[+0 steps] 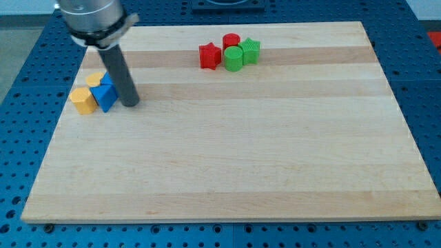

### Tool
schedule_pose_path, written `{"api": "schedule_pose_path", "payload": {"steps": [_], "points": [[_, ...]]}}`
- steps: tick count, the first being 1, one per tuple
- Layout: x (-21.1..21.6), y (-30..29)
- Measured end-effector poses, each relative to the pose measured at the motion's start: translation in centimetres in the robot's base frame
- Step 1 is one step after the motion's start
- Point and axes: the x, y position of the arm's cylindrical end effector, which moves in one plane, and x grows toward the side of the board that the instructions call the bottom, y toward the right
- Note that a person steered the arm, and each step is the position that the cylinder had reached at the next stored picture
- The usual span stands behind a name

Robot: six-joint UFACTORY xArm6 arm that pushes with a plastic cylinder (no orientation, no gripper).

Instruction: Move the green star along with the green circle towards the center left

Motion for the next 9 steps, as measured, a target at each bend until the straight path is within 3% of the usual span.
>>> {"api": "schedule_pose_path", "payload": {"steps": [2, 3, 4, 6, 7, 9], "points": [[-0.1, 13.2], [-2.2, 21.2], [-7.2, 26.7], [-14.6, 28.7], [-15.4, 26.6], [-13.0, 22.4]]}}
